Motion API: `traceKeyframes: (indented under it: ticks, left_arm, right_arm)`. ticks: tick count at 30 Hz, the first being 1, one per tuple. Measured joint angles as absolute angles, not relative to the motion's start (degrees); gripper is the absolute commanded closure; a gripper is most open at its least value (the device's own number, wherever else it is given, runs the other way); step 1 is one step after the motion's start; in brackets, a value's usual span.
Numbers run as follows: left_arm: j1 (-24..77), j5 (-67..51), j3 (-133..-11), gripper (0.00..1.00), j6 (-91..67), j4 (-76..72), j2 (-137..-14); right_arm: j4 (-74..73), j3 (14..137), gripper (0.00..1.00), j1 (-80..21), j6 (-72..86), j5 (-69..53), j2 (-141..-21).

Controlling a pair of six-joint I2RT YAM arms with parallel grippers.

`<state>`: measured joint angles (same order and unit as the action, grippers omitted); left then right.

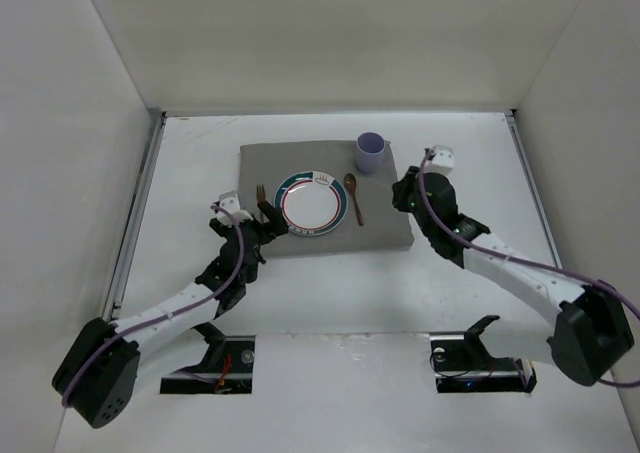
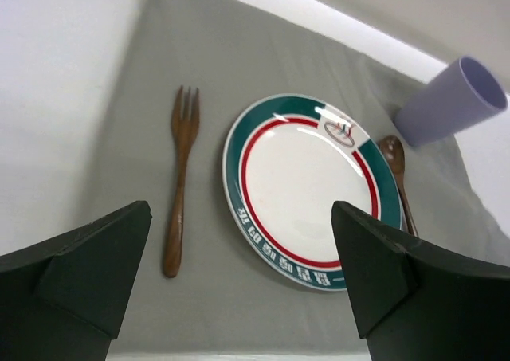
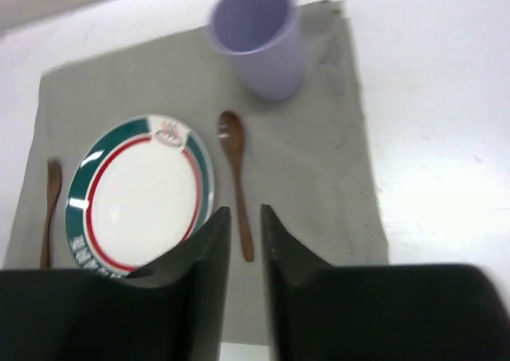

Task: Set the dinner table for one person

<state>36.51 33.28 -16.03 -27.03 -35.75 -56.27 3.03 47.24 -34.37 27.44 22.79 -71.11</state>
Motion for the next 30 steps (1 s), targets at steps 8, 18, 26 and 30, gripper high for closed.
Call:
traceKeyframes:
  ticks: [8,18,26,30]
  left_arm:
    - [33.3,41.5,-17.1,0.0,-31.1,-17.8,-40.2]
    - [19.5,43.1,-20.8,0.0,-42.4,6.0,-37.9]
    - [15.3,38.2,-22.0,0.0,-46.9,12.5,-42.9]
    - [15.3,37.3,-24.8,0.0,-46.9,12.0,-47.0]
  right_arm:
    - [8.5,28.5,0.58,-23.9,38.1,28.3,-58.0]
    - [14.7,23.7,0.31,-21.0,46.2,28.1,-60.9]
    - [17.1,23.5,0.31,-21.0,47.6,27.1,-61.5]
    - [17.3,23.5,0.31,-21.0,47.6,26.5,-61.4]
